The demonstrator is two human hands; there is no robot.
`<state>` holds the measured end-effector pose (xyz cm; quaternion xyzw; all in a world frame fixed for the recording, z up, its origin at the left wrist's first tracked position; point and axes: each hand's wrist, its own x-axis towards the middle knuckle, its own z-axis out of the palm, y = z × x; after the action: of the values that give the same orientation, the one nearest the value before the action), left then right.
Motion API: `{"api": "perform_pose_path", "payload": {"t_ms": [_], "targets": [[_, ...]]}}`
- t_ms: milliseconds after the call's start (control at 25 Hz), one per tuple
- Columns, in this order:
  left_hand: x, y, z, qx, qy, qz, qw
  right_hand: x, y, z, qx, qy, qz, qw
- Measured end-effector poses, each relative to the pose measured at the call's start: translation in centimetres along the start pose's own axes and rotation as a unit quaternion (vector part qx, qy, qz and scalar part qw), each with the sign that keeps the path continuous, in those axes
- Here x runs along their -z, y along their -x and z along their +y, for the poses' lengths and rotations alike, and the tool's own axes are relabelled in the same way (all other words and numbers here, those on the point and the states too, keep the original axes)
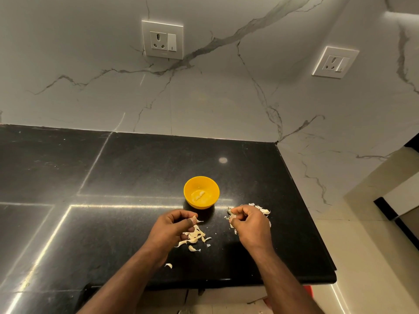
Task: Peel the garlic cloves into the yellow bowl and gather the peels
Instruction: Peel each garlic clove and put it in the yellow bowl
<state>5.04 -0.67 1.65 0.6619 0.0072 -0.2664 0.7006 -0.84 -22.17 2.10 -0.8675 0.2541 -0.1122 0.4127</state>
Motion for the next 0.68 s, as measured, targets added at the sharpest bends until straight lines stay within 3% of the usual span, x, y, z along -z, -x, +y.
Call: {"api": "perform_pose_path", "payload": {"t_ms": [200, 360, 520, 680], "targets": [[-0.1, 0.1, 0.1, 0.003, 0.004, 0.001, 1.0, -0.2, 0.4, -0.6, 0.023, -0.035, -0.036, 0.998], [-0.5, 0.0, 0.3, 0.007, 0.037, -0.01, 0.999, -1.3, 2.1, -2.9, 0.069, -0.075, -0.162, 0.981], [-0.7, 0.1, 0.3, 0.009, 0.059, -0.015, 0.998, -2.5, 2.4, -3.5, 0.091, -0.023, -0.126, 0.988], [-0.4, 0.1, 0.2, 0.009, 0.074, -0.011, 0.997, -2.4, 2.6, -4.0, 0.087, -0.075, -0.133, 0.984]]}}
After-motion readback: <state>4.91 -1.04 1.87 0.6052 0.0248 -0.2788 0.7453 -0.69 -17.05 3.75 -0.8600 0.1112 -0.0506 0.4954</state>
